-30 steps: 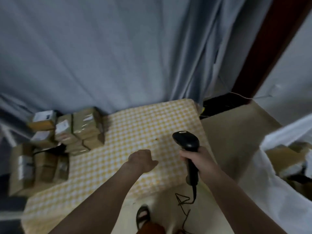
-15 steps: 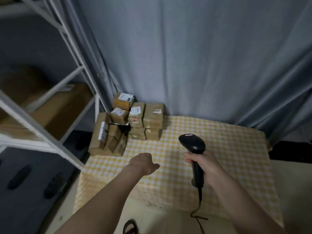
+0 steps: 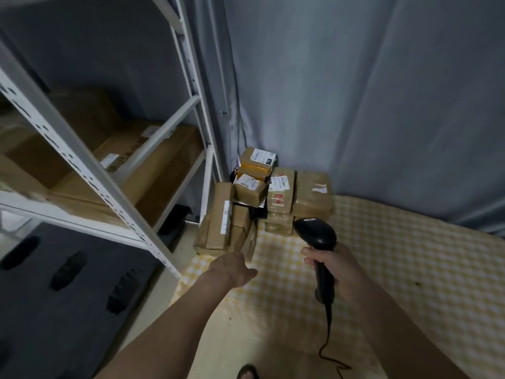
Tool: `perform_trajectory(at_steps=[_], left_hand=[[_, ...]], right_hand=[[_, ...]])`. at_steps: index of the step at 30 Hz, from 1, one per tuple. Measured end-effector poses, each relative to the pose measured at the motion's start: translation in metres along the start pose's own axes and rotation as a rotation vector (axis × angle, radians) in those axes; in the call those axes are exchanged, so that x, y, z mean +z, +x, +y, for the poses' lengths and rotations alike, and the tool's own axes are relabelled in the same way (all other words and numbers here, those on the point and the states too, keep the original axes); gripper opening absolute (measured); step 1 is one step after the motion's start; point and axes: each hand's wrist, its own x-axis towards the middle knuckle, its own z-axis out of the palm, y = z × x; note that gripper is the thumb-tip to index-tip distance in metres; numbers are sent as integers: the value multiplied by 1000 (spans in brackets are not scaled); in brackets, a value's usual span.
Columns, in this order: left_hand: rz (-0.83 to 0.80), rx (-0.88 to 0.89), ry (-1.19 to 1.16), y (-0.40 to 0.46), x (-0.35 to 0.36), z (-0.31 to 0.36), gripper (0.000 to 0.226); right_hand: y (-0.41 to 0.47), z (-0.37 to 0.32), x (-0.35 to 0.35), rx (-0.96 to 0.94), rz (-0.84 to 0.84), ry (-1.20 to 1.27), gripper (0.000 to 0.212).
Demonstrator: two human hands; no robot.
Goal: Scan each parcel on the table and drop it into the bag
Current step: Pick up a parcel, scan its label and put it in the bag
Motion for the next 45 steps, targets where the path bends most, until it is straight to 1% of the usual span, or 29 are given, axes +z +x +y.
perform_trajectory(at_steps=[4,8,11,15,20,22,25,27,32,35,37,38,40,41,42,43,45], left_hand=[[13,-8,3,27,-16,-38,69],[36,-43,-59,54,-25,-57,72],[52,-72,-127,73,-29,-64,72],[76,-164,-207,98,-26,-70,87],[109,-277,-301,139,-17,-68,106],[142,-339,-341,158,-10,-66,107],[159,-451,-476,170,-5,-59,108],[192,-504,-505,176,0,-58,109],[172,-544,-557,195,10,-60,116],[155,-549,-633,204,10,-64,106],[161,-566,-732,202,4,-64,94],[189,-558,-794,202,1,-65,85],[246,-483,-928,196,-4,-70,67],[251,-448,-1022,195,-8,-75,66],[218,-424,-1158,193,-15,-81,65],[135,-412,-1313,190,-23,-87,57],[-82,-346,-1561,179,-40,-101,31]], right_hand=[[13,-6,43,39,-31,-38,20],[28,-12,67,51,-68,-90,27],[44,-17,80,60,-101,-137,17],[66,-26,93,86,-166,-169,19],[97,-36,95,116,-217,-204,10],[111,-39,90,116,-241,-239,12],[132,-40,82,128,-250,-259,16],[143,-38,80,149,-245,-247,16],[158,-31,80,191,-226,-206,30],[162,-30,78,197,-197,-192,28],[164,-30,78,206,-161,-172,25],[165,-29,80,214,-148,-164,24],[162,-29,85,229,-130,-164,23],[160,-30,89,233,-120,-159,23],[159,-30,93,230,-111,-153,24],[156,-32,98,225,-103,-148,24],[152,-36,108,212,-92,-145,23]])
